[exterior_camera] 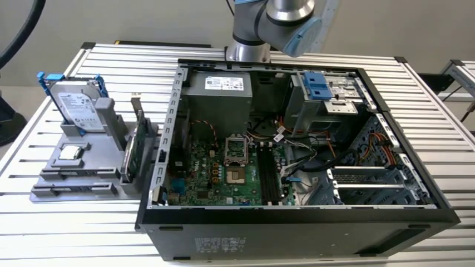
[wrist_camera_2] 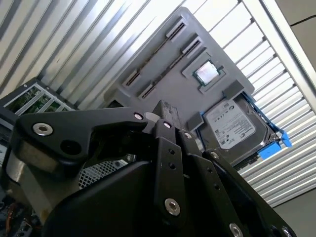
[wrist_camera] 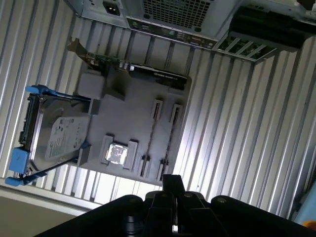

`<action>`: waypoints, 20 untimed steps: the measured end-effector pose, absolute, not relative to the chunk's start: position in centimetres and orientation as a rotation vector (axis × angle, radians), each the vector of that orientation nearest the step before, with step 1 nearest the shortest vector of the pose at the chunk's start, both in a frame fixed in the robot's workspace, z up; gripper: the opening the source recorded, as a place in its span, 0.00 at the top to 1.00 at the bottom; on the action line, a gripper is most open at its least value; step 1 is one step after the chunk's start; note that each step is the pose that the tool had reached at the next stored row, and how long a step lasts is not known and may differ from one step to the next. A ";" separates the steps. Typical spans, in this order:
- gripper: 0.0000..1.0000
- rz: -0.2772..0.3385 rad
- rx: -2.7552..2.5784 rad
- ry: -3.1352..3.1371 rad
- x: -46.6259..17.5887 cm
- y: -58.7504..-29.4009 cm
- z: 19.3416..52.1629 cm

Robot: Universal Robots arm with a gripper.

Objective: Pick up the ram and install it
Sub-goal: 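Pick up the ram and move it above insertion slot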

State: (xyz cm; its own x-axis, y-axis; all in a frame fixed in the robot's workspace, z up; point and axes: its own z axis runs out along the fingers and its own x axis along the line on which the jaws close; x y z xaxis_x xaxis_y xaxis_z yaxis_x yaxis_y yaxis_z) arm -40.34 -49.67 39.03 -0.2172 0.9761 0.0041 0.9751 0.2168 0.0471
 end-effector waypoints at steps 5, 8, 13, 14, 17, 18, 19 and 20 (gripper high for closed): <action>1.00 0.060 1.999 2.388 -40.4 -49.7 39.0; 1.00 0.060 2.030 2.360 -40.4 -49.7 39.0; 1.00 0.059 2.082 2.314 -40.4 -49.7 39.0; 1.00 0.058 2.093 2.304 -40.4 -49.7 39.0; 1.00 0.058 2.124 2.275 -40.4 -49.7 39.0; 1.00 0.058 2.133 2.266 -40.4 -49.7 39.0; 1.00 0.057 2.143 2.256 -40.4 -49.7 39.0; 1.00 0.057 2.152 2.248 -40.4 -49.7 39.0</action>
